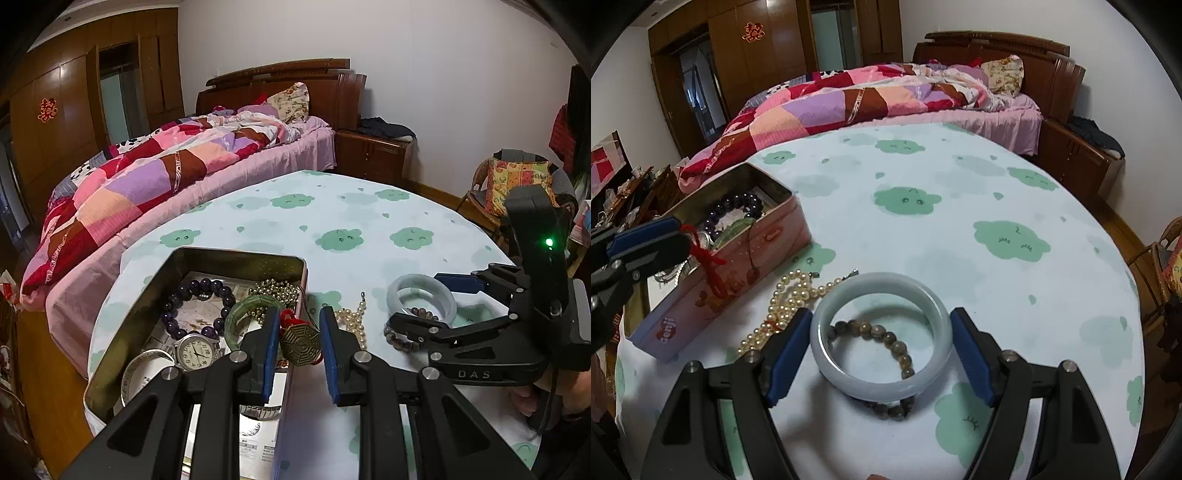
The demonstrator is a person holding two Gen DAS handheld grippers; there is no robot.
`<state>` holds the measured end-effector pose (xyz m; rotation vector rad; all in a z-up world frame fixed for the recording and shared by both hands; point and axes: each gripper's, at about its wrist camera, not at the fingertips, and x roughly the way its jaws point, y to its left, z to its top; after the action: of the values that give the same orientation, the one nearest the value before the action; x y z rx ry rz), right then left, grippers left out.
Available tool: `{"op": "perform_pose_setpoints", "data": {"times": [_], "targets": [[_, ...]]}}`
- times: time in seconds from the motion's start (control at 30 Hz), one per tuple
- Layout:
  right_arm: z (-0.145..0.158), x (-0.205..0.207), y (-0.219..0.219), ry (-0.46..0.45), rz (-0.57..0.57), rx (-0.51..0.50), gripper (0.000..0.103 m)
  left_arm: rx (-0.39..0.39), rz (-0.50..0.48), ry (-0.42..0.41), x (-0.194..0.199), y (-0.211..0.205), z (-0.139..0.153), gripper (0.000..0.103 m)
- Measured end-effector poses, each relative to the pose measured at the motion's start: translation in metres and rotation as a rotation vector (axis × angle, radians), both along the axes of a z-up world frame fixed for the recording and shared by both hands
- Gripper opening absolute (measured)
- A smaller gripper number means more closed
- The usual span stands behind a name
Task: Organize jewelry
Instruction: 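Lower the gold medallion into the tin with the left gripper while the right carries the bangle over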
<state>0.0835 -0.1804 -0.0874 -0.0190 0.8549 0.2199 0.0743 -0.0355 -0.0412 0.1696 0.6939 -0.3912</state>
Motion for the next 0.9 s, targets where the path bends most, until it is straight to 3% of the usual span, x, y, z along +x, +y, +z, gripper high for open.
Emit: {"op": "perform_pose_setpoints", "data": {"times": [0.4, 0.9], "targets": [[0.025, -0.010, 0.013, -0.093, 0.026, -0.002, 0.077, 0.001, 0.032, -0.039, -0.003, 0.013, 0.017, 0.022], [0.055, -0.006, 0.054, -0.182, 0.126, -0.011, 0.077, 0.021, 0.143, -0.060, 0.005, 0.054, 0.026, 0.022]]}}
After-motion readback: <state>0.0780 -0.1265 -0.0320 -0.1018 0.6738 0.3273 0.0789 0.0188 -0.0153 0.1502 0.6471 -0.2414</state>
